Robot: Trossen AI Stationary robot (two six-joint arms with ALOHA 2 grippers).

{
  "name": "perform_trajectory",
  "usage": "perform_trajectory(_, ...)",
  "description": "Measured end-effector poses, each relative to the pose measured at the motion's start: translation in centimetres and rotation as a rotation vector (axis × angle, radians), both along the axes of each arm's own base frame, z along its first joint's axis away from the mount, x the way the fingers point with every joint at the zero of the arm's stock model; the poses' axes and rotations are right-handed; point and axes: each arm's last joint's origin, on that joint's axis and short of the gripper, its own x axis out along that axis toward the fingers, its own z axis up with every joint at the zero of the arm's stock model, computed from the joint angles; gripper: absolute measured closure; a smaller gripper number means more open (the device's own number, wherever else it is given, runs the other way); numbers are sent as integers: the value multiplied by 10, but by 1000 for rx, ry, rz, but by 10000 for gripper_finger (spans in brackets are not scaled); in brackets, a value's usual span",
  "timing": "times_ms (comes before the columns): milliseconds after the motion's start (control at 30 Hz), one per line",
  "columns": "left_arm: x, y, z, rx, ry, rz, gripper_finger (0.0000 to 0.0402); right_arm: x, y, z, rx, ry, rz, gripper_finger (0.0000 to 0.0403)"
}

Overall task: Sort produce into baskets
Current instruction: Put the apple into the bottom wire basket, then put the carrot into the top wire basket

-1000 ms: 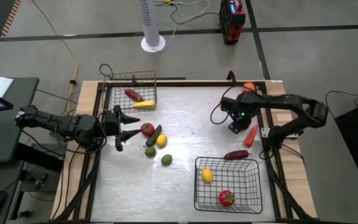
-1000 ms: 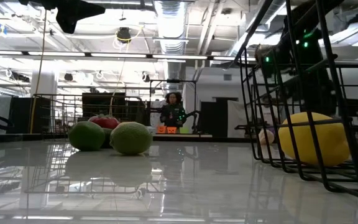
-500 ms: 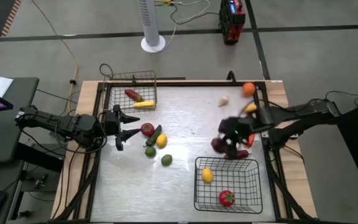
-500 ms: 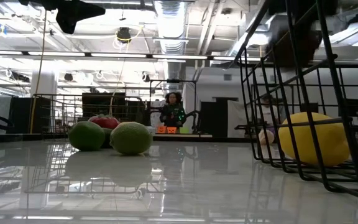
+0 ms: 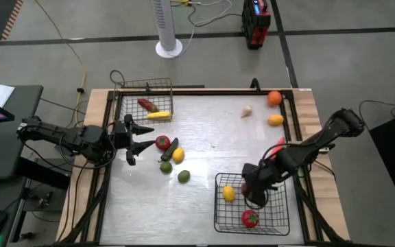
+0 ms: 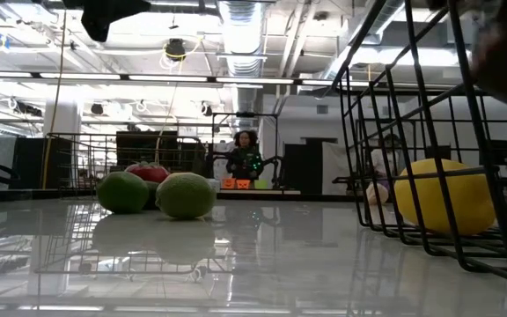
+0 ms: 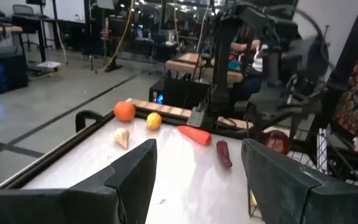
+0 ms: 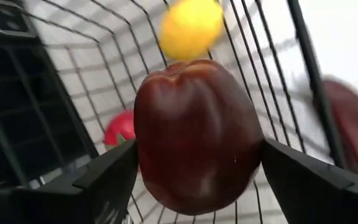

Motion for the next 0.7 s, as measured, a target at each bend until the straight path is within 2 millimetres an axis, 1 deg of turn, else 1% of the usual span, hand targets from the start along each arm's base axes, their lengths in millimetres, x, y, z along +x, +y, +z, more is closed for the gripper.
perform_trajectory(100, 0, 0, 2, 21, -11, 0, 178, -1, 0, -4, 10, 59, -26, 27)
perform_trajectory(167, 0, 0, 2, 32, -12, 0, 178, -1, 1, -2, 27, 71, -29, 23)
perform_trajectory(233, 0, 0, 2, 42, -12, 0, 178, -1, 0, 5, 30, 68, -31, 22)
perform_trajectory(333, 0, 0, 2, 47, -14, 0, 178, -5, -5, 21, 6, 83, -30, 24)
perform_trajectory(400, 0, 0, 2, 49, -13, 0, 178, -9, -14, 31, -58, 96, -54, 26)
perform_trajectory(500, 0, 0, 3, 49, -15, 0, 178, -17, -33, 42, -214, 114, -136, 29)
perform_trajectory(567, 0, 0, 2, 49, -14, 0, 178, -21, -48, 44, -292, 152, -218, 32)
perform_trajectory(700, 0, 0, 2, 48, -14, 0, 178, -22, -75, 42, -352, 272, -366, 37)
